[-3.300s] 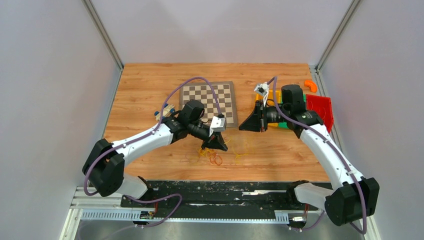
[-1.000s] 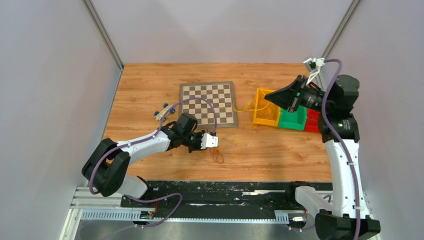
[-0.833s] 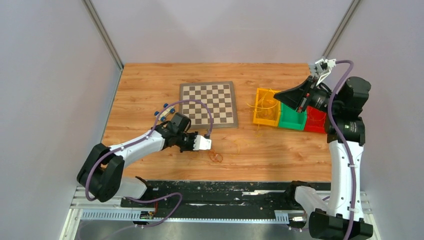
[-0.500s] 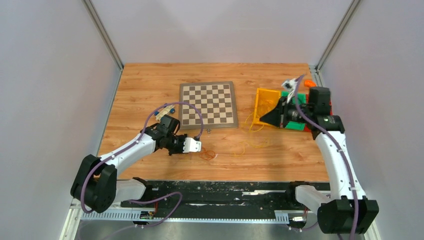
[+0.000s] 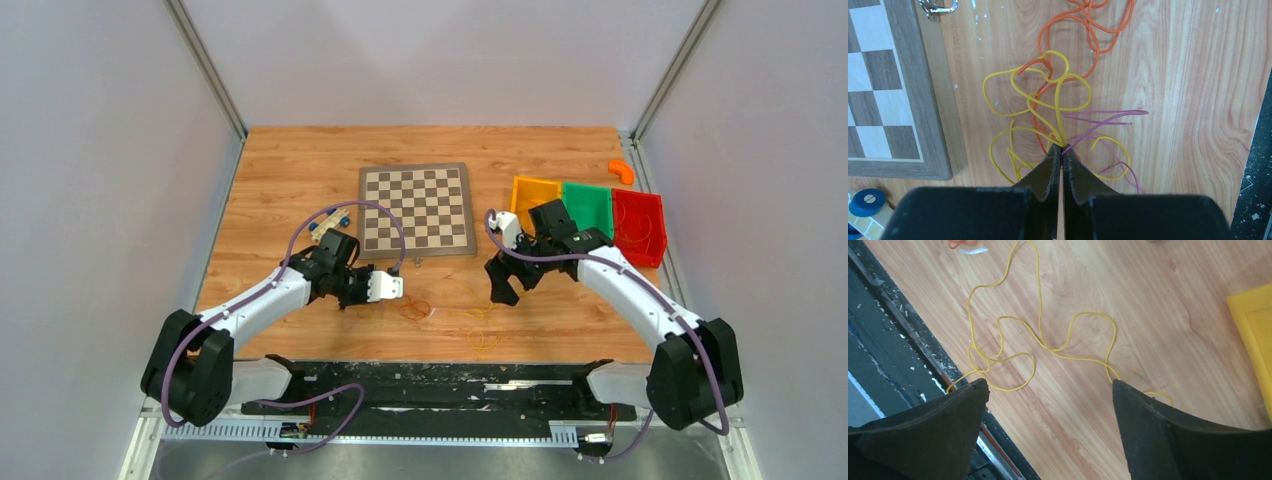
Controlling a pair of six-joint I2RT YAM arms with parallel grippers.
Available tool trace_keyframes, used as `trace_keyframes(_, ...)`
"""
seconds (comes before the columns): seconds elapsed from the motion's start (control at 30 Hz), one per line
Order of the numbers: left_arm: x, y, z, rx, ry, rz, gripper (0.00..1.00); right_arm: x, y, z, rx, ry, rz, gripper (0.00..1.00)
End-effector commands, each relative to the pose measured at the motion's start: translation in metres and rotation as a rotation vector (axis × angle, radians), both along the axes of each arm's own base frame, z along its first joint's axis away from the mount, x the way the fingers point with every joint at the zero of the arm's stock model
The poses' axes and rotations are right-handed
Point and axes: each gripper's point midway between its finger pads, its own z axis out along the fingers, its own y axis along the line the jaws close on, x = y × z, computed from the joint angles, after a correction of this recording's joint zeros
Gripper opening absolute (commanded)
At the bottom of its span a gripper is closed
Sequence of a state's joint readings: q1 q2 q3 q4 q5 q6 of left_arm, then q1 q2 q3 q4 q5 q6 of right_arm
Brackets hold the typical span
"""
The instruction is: Untangle the cables
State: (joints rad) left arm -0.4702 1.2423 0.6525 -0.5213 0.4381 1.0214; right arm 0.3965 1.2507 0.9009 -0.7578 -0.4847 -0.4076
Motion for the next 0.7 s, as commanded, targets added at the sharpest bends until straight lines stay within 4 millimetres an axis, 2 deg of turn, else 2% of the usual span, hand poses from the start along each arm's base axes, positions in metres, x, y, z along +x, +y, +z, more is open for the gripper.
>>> trace_keyframes(0.0, 0.009, -0.007, 0.006, -0.045, -0.021, 0.025, 0.07, 0.018, 0.01, -0.004, -0.026, -0.022, -0.017, 1.0)
trace_keyframes(0.17, 0.011, -0.006, 0.007, -0.048, -0.018, 0.034, 0.08, 0.001, 0.033, -0.029, -0.05, 0.08, 0.066, 1.0)
trace_keyframes(0.37, 0.008, -0.006, 0.008, -0.055, -0.01, 0.035, 0.08, -0.014, 0.045, -0.059, -0.125, 0.103, 0.211, 1.0)
trace_keyframes(0.5, 0.008, -0.007, 0.009, -0.065, -0.008, 0.035, 0.08, -0.009, 0.049, -0.074, -0.161, 0.066, 0.243, 1.0)
trace_keyframes(0.67, 0.009, -0.008, 0.008, -0.07, -0.005, 0.042, 0.08, 0.015, 0.044, -0.096, -0.26, -0.024, 0.202, 0.97)
